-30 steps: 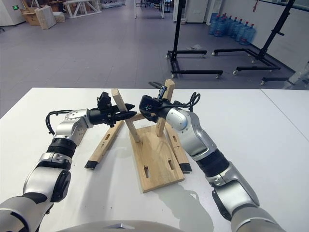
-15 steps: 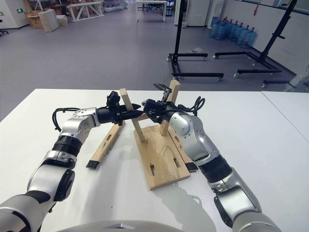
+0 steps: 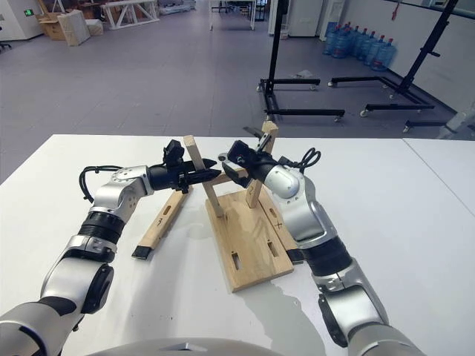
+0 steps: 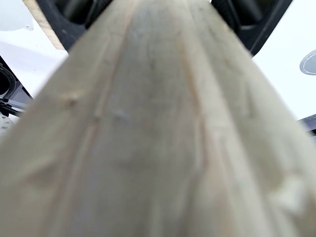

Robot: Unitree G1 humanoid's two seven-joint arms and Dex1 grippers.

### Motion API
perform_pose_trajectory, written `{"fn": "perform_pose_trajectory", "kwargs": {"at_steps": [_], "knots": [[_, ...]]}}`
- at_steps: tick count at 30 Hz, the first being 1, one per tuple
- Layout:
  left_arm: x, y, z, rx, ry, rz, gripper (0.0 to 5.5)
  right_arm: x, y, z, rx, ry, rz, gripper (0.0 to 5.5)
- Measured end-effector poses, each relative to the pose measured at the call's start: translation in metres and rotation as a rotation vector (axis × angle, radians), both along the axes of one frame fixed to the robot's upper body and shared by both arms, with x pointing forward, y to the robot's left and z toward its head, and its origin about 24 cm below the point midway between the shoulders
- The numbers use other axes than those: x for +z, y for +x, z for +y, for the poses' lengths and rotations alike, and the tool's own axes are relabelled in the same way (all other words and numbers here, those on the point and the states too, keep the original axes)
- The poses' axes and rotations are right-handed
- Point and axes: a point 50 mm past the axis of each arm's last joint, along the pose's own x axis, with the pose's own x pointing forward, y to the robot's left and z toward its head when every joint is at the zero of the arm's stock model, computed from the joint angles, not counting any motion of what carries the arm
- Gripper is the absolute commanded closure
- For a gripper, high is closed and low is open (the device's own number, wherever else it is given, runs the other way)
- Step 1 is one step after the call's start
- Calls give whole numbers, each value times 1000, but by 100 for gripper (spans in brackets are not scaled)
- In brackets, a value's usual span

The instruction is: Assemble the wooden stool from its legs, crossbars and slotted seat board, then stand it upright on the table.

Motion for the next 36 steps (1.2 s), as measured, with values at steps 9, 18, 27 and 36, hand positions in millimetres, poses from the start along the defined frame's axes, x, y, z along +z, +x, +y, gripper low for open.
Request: {"fn": "perform_pose_trajectory", "kwargs": {"at_steps": [9,18,27,36], "knots": [[0,0,-1,-3,3,0,348,43,0,6,30,-84,-186,10],[-2,0,1,3,24,5,348,-29,-4,-3,47,-264,-109,10],[-3,-1,1,15,23,1,348,-36,-3,-5,47,-207,-130,10],[-22,-11,-3,34,8,68,241,-34,-1,-9,35,-140,-93,10]]}}
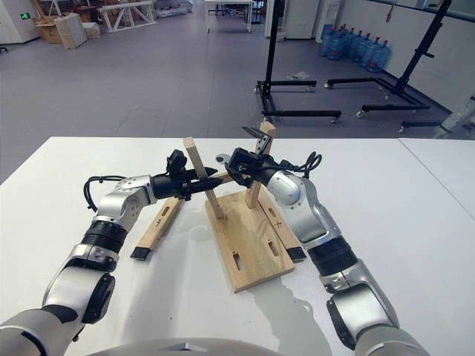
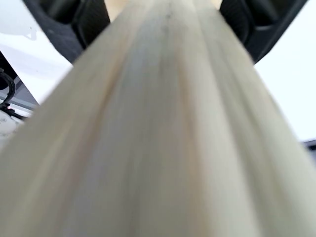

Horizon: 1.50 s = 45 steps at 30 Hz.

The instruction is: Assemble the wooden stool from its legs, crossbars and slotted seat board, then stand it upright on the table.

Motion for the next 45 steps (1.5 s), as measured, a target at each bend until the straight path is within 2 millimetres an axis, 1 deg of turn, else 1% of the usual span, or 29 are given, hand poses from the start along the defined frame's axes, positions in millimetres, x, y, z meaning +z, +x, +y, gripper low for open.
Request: {"fn": "perform_pose_trajectory", "kwargs": {"at_steps": [2,5,7,8,11,13,14,16,18,19,20,22,23,24,25,27,28,29,30,33,35,36,38,41,45], "knots": [[-1,0,-2,-4,0,4,217,0,0,0,-1,2,1,10],[1,-1,-3,-11,-8,4,165,0,0,0,-1,4,2,10],[2,-3,2,-10,4,-6,134,0,0,1,-1,8,3,10],[3,-5,7,-3,13,-6,134,0,0,1,-2,10,5,10],[8,-15,34,55,53,-16,134,0,1,2,-8,28,15,10],[17,-22,53,130,85,-37,134,1,1,3,-14,41,20,10],[25,-28,67,200,102,-45,134,3,1,5,-15,53,18,10],[47,-43,102,378,135,-44,134,5,-1,5,-26,66,23,10],[72,-61,124,513,127,-34,134,8,-4,6,-31,67,21,10],[81,-67,131,560,100,-22,134,10,-5,6,-33,68,22,10],[93,-72,143,651,52,-7,134,13,-7,5,-37,69,29,10],[104,-76,162,807,0,11,134,19,-9,5,-38,69,43,10],[105,-80,178,931,-18,41,134,31,-10,1,-52,77,21,10],[96,-81,188,1016,-3,93,134,48,-8,-3,-69,88,-30,10],[83,-82,196,1078,22,156,134,69,-6,-4,-77,102,-92,10],[51,-86,204,1160,50,292,134,109,-5,-6,-89,130,-217,10],[38,-87,202,1166,51,341,134,123,-5,-7,-98,141,-258,10],[20,-89,198,1165,59,398,134,139,-6,-9,-105,151,-315,10],[5,-90,193,1158,71,438,134,151,-7,-13,-121,163,-355,10],[-23,-89,182,1144,98,476,134,161,-6,-31,-193,213,-372,10],[-46,-86,176,1151,129,504,134,165,-4,-52,-254,290,-349,10],[-49,-83,176,1156,137,481,134,165,-3,-61,-283,321,-333,10],[-53,-76,175,1147,177,432,134,167,-3,-70,-302,361,-325,10],[-58,-66,176,1123,278,354,134,166,-2,-70,-303,394,-302,10],[-62,-62,173,1094,383,292,134,165,-2,-69,-292,410,-294,10]]}}
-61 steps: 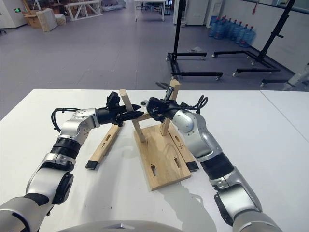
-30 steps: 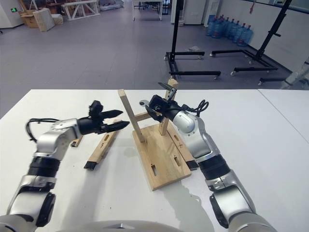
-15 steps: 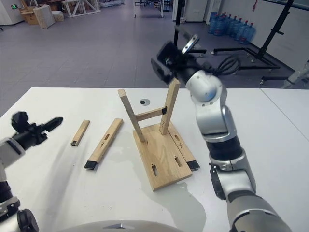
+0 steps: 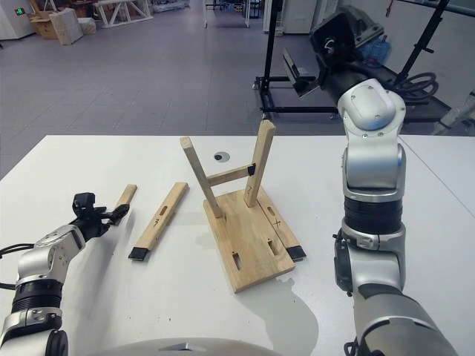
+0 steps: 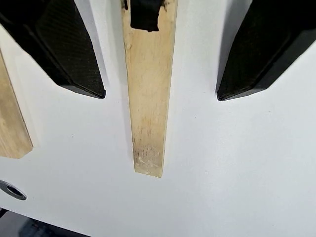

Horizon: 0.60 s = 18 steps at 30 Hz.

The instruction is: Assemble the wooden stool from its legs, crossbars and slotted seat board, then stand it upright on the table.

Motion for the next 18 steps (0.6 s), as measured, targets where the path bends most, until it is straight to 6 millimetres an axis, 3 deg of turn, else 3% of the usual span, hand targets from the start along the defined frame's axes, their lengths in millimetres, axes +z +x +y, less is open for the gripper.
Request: {"fn": "perform_pose_trajectory", "kwargs": {"at_steps": [6,18], "knots": [[-1,-3,-6,-42,110,20,134,-9,2,-1,-7,16,35,10],[-2,-1,-7,-6,110,20,301,-12,3,1,-3,26,50,10]]}}
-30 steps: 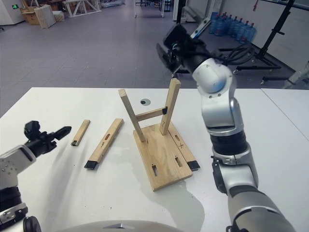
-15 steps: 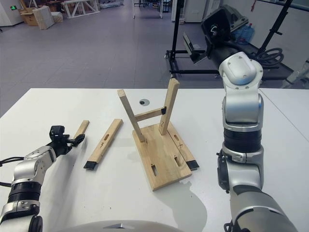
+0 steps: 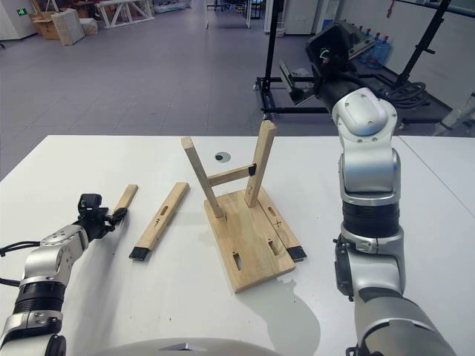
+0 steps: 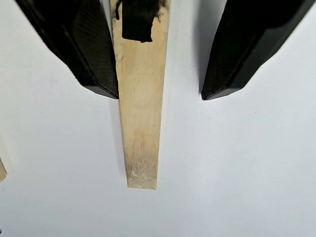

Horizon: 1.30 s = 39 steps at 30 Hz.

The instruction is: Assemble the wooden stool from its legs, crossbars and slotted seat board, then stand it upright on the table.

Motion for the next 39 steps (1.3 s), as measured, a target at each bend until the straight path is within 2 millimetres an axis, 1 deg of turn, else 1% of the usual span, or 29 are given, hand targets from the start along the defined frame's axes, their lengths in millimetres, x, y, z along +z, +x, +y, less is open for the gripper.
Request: {"fn": "perform_pose_trajectory", "kwargs": {"at_steps": [5,9,16,19,21,22,23,24,25,26,27,28,29,30,31,32,33,34,35,36,37,39], "knots": [[-1,5,-14,-41,20,-10,365,-5,0,0,0,2,15,10],[0,6,-16,-51,23,-18,420,-6,0,0,0,4,19,10],[1,5,-14,-56,20,-13,422,-10,4,-3,-4,16,42,10],[6,5,-14,-61,-33,-16,422,-11,5,-4,-11,20,43,10],[31,13,-12,-76,-76,-88,422,-11,5,-7,-17,30,47,10],[59,22,-10,-103,-89,-170,422,-12,7,-11,-20,49,61,10],[92,31,-8,-132,-85,-268,422,-15,10,-18,-36,77,85,10],[130,37,-8,-174,-79,-377,422,-17,14,-30,-60,126,120,10],[167,40,-11,-220,-73,-488,422,-17,18,-43,-78,212,160,10],[206,38,-18,-291,-75,-606,422,-15,23,-58,-85,346,211,10],[231,35,-26,-344,-78,-689,422,-10,25,-64,-53,466,252,10],[241,33,-32,-382,-96,-718,422,-7,27,-64,8,579,293,10],[250,32,-40,-421,-116,-746,422,-1,28,-61,85,686,336,10],[258,31,-50,-459,-138,-774,422,3,30,-47,217,805,410,10],[264,31,-61,-501,-155,-791,422,7,32,-27,361,890,485,10],[267,30,-73,-546,-162,-803,422,11,31,-4,506,949,561,10],[267,32,-87,-596,-172,-800,422,16,29,25,670,996,651,10],[262,34,-102,-640,-185,-778,422,22,23,55,829,1024,735,10],[257,35,-111,-668,-200,-762,422,28,17,77,926,1020,787,10],[256,35,-114,-676,-200,-758,422,29,11,89,962,1019,809,10],[256,35,-116,-679,-195,-757,422,28,9,95,973,1024,826,10],[256,34,-120,-691,-193,-759,422,25,5,102,990,1051,849,10]]}}
